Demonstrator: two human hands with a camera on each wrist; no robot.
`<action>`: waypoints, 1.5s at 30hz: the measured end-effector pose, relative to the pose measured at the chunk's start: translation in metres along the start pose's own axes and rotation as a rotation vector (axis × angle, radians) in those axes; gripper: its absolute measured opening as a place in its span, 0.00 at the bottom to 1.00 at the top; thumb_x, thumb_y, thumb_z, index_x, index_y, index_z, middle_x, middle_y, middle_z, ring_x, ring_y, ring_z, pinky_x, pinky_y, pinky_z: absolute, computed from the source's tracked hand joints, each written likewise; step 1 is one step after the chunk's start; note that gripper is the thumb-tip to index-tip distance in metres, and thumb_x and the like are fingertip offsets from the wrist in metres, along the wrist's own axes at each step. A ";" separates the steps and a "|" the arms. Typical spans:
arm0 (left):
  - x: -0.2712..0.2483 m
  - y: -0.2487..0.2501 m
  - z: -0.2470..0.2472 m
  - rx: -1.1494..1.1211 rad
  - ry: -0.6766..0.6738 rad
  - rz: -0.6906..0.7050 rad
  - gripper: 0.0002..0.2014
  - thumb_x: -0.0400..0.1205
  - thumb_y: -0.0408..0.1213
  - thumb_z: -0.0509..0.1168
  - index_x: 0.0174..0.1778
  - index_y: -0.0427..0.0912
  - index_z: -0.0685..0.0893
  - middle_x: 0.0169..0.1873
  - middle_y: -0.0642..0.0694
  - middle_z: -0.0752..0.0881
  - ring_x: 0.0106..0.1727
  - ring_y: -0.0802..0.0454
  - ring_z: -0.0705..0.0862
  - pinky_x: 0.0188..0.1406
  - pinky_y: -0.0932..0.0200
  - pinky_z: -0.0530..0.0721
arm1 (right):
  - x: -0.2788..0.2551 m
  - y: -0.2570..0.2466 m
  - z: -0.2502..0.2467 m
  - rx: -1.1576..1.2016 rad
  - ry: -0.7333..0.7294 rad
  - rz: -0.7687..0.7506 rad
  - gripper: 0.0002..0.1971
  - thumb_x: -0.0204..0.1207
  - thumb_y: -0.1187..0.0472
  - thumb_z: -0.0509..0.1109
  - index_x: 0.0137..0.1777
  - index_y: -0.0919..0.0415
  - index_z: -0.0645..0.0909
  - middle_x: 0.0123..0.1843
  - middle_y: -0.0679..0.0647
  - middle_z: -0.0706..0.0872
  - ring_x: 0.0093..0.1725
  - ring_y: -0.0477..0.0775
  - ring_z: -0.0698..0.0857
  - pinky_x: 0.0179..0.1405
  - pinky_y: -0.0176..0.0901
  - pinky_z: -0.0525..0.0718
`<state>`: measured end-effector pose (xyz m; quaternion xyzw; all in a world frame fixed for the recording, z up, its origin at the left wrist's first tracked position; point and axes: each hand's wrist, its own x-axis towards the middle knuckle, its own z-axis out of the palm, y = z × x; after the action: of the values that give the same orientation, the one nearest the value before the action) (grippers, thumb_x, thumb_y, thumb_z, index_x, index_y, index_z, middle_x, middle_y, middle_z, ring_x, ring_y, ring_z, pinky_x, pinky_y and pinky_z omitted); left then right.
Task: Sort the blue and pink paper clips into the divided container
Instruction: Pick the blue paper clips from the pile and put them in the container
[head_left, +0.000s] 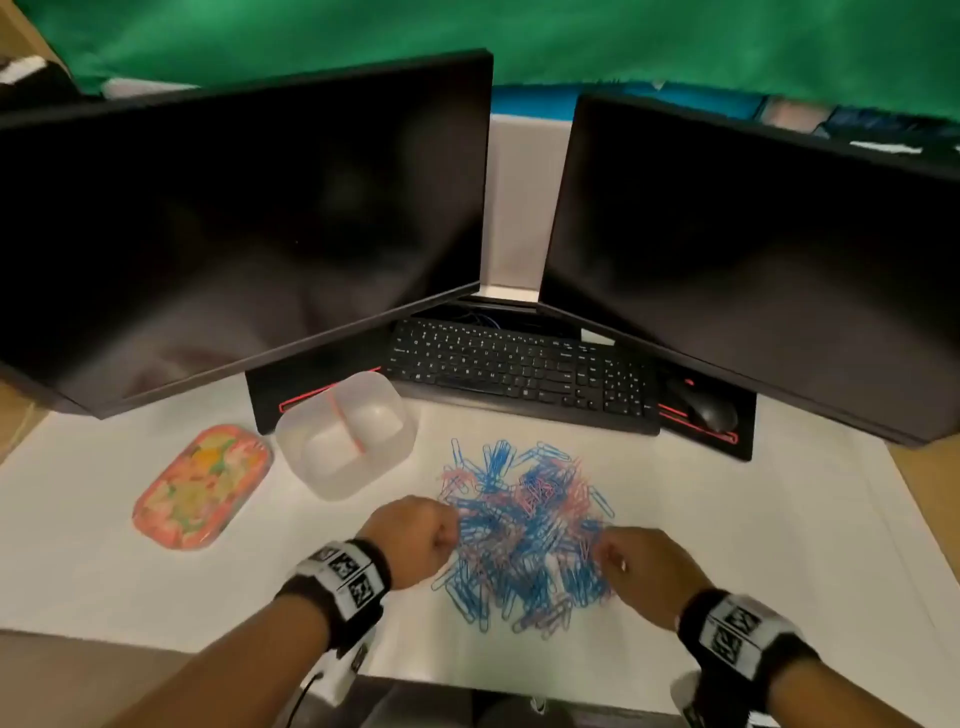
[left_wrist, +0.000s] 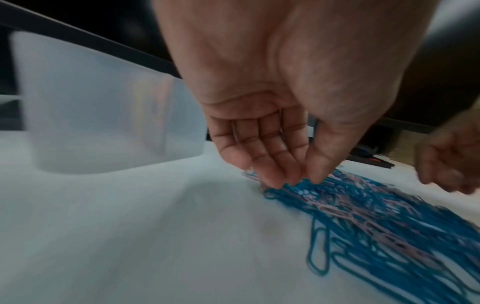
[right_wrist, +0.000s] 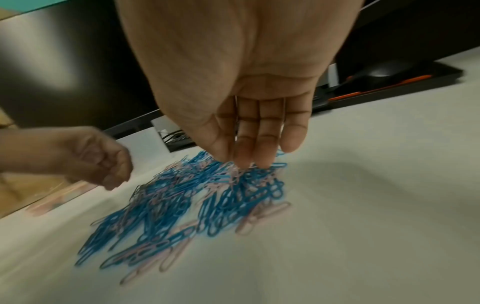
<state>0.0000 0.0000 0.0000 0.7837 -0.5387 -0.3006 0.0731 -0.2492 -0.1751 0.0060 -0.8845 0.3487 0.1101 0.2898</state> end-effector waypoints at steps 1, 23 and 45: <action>0.004 0.003 0.003 0.013 -0.010 0.030 0.06 0.77 0.40 0.61 0.42 0.55 0.82 0.48 0.56 0.87 0.50 0.53 0.84 0.48 0.63 0.78 | 0.006 -0.004 0.002 -0.008 -0.019 -0.027 0.06 0.75 0.59 0.62 0.39 0.52 0.80 0.37 0.49 0.85 0.37 0.51 0.82 0.39 0.42 0.79; 0.007 -0.009 0.026 0.109 -0.003 -0.062 0.06 0.81 0.45 0.61 0.47 0.48 0.81 0.50 0.50 0.83 0.52 0.47 0.82 0.49 0.57 0.77 | 0.028 -0.050 0.043 -0.124 -0.052 -0.257 0.08 0.78 0.53 0.64 0.39 0.54 0.77 0.39 0.47 0.77 0.38 0.50 0.77 0.37 0.39 0.71; 0.007 -0.015 -0.005 -0.280 0.125 -0.012 0.23 0.79 0.24 0.57 0.63 0.50 0.85 0.43 0.50 0.80 0.42 0.53 0.78 0.47 0.67 0.74 | 0.052 -0.022 0.000 0.642 -0.143 0.099 0.14 0.80 0.74 0.61 0.62 0.66 0.82 0.35 0.58 0.85 0.35 0.49 0.85 0.39 0.34 0.85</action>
<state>0.0161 -0.0010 -0.0047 0.7861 -0.4813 -0.3238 0.2135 -0.1964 -0.1909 -0.0056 -0.7201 0.3869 0.0702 0.5717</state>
